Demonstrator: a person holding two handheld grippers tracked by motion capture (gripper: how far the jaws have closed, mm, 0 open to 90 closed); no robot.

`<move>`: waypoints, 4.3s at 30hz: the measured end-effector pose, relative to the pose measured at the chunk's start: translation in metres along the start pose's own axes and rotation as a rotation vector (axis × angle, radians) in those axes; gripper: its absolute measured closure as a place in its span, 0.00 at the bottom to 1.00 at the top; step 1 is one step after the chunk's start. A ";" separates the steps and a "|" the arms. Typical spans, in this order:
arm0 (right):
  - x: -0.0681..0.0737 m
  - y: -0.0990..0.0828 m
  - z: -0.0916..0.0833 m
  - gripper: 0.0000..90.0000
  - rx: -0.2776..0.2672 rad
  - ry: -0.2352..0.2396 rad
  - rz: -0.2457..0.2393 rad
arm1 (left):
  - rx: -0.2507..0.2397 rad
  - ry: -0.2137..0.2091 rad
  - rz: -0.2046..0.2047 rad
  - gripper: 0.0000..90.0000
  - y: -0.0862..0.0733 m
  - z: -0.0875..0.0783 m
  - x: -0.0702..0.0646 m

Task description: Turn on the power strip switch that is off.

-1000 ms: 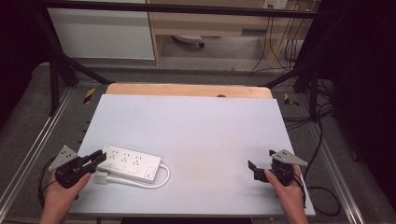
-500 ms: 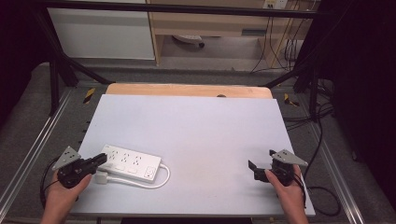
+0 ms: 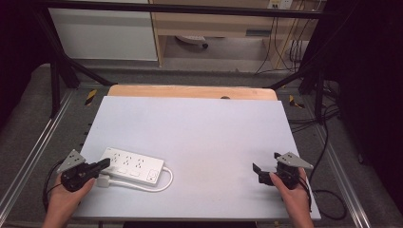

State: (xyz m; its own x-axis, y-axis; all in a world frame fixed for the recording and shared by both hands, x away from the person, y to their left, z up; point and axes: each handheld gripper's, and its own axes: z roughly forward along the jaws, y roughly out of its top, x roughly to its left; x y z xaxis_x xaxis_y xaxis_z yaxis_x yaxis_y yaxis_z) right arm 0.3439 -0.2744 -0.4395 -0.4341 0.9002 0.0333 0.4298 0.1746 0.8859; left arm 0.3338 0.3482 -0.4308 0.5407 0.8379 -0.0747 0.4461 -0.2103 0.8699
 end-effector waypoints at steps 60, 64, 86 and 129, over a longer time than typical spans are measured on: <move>0.000 0.000 -0.001 0.04 0.000 0.001 0.003 | 0.091 -0.020 0.045 1.00 -0.002 0.013 -0.002; -0.001 0.000 -0.001 0.04 -0.002 0.000 0.002 | 0.095 -0.021 0.048 1.00 -0.002 0.013 -0.002; 0.000 0.001 -0.001 0.04 -0.001 0.001 -0.001 | 0.120 -0.062 0.029 1.00 -0.002 0.017 -0.004; 0.000 0.001 -0.001 0.04 -0.001 0.000 -0.006 | 0.031 -0.073 0.036 1.00 0.006 0.017 -0.011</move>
State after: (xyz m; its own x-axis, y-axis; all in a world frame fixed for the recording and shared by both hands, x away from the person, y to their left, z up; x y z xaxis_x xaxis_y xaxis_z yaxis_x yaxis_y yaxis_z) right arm 0.3439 -0.2746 -0.4385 -0.4367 0.8992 0.0277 0.4261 0.1796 0.8867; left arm 0.3429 0.3285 -0.4328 0.6064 0.7911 -0.0800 0.4468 -0.2558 0.8573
